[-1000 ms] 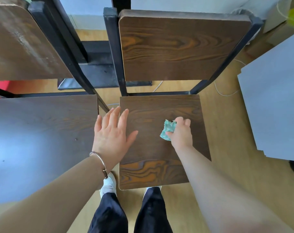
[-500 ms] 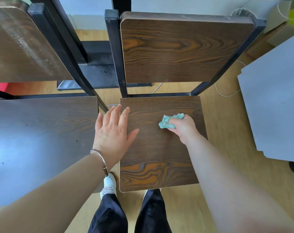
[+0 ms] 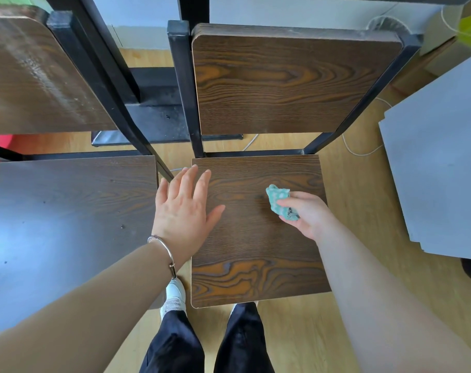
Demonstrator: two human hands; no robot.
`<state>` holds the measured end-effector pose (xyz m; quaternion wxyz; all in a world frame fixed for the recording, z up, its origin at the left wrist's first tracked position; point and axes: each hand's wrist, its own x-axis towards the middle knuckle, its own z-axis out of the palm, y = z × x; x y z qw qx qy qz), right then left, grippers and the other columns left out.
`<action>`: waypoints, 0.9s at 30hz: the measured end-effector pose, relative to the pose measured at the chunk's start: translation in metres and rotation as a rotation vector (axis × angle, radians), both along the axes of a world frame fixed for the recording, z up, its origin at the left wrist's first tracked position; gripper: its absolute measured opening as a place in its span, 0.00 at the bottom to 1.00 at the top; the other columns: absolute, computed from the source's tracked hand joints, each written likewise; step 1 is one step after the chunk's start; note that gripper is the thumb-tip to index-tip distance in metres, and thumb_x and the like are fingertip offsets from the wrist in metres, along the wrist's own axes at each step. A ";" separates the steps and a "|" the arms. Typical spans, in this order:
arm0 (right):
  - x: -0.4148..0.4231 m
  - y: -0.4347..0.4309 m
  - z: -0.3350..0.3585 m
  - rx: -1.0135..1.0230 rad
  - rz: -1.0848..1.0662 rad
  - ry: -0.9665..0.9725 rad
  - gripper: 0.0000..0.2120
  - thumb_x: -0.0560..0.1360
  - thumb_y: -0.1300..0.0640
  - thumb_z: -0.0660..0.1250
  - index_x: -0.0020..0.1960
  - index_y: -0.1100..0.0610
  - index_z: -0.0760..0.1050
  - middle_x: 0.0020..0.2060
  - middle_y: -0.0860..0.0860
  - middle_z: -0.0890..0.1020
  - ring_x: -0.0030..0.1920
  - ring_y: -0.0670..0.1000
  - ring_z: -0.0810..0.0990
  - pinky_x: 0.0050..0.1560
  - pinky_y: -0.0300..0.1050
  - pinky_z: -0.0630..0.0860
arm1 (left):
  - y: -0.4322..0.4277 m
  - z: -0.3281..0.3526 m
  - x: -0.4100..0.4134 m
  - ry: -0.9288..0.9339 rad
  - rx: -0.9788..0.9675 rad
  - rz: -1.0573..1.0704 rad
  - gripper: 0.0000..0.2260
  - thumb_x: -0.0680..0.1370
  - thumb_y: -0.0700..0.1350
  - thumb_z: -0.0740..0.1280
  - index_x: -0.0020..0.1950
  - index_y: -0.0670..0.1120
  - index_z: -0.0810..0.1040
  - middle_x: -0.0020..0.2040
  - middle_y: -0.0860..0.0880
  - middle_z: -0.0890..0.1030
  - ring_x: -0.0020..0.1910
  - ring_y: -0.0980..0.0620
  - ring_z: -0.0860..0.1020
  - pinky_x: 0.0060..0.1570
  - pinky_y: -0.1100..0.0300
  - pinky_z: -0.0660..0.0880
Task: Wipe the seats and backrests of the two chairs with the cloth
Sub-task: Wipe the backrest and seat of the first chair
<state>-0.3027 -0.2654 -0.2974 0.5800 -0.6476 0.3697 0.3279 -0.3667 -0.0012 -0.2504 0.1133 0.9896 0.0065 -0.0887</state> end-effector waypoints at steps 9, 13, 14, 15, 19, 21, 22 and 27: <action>-0.004 0.012 0.016 -0.195 0.134 -0.211 0.11 0.73 0.56 0.75 0.53 0.53 0.77 0.49 0.51 0.83 0.50 0.50 0.84 0.52 0.51 0.83 | -0.025 0.017 0.023 -0.039 0.009 -0.039 0.32 0.77 0.62 0.56 0.76 0.46 0.61 0.75 0.43 0.64 0.75 0.43 0.61 0.72 0.39 0.57; -0.005 0.009 0.043 -0.315 0.086 -0.434 0.06 0.76 0.50 0.71 0.49 0.50 0.77 0.46 0.48 0.83 0.48 0.48 0.83 0.46 0.48 0.83 | -0.040 0.027 0.024 -0.073 0.002 -0.053 0.31 0.77 0.62 0.59 0.75 0.46 0.63 0.74 0.43 0.66 0.74 0.42 0.63 0.72 0.39 0.59; -0.005 0.006 0.053 -0.340 0.066 -0.478 0.05 0.77 0.50 0.70 0.48 0.50 0.77 0.45 0.48 0.84 0.47 0.48 0.83 0.47 0.50 0.83 | -0.043 0.032 0.024 -0.084 0.000 -0.055 0.31 0.77 0.61 0.59 0.75 0.46 0.64 0.73 0.43 0.67 0.74 0.42 0.63 0.71 0.38 0.60; -0.003 0.001 0.064 -0.369 0.049 -0.513 0.05 0.76 0.50 0.70 0.48 0.50 0.77 0.44 0.47 0.84 0.47 0.48 0.83 0.47 0.52 0.83 | -0.046 0.039 0.025 -0.097 -0.002 -0.056 0.31 0.77 0.61 0.60 0.74 0.46 0.65 0.73 0.43 0.67 0.73 0.42 0.64 0.71 0.38 0.60; 0.026 -0.026 0.125 -0.544 -0.004 -0.624 0.14 0.75 0.50 0.73 0.58 0.50 0.74 0.47 0.42 0.81 0.48 0.45 0.82 0.47 0.46 0.82 | -0.051 0.074 0.046 -0.171 -0.007 -0.034 0.31 0.76 0.61 0.61 0.74 0.45 0.66 0.73 0.43 0.68 0.73 0.42 0.64 0.70 0.38 0.61; 0.053 -0.041 0.161 -0.600 -0.045 -0.687 0.20 0.74 0.49 0.74 0.63 0.52 0.73 0.48 0.44 0.81 0.48 0.45 0.82 0.46 0.43 0.81 | -0.053 0.097 0.064 -0.215 -0.019 -0.030 0.31 0.76 0.61 0.60 0.74 0.46 0.65 0.73 0.43 0.67 0.74 0.42 0.63 0.71 0.39 0.61; 0.068 -0.048 0.179 -0.621 -0.064 -0.723 0.20 0.74 0.49 0.74 0.63 0.52 0.74 0.48 0.45 0.81 0.48 0.46 0.83 0.45 0.43 0.81 | -0.055 0.108 0.074 -0.233 -0.023 -0.032 0.31 0.76 0.61 0.59 0.75 0.46 0.65 0.74 0.43 0.67 0.74 0.42 0.63 0.71 0.39 0.60; 0.146 -0.068 0.244 -0.827 0.013 -0.859 0.12 0.74 0.53 0.73 0.57 0.53 0.78 0.50 0.50 0.83 0.47 0.50 0.82 0.46 0.47 0.81 | -0.071 0.148 0.114 -0.271 -0.010 -0.032 0.31 0.77 0.62 0.54 0.77 0.48 0.60 0.76 0.45 0.62 0.76 0.44 0.58 0.74 0.42 0.58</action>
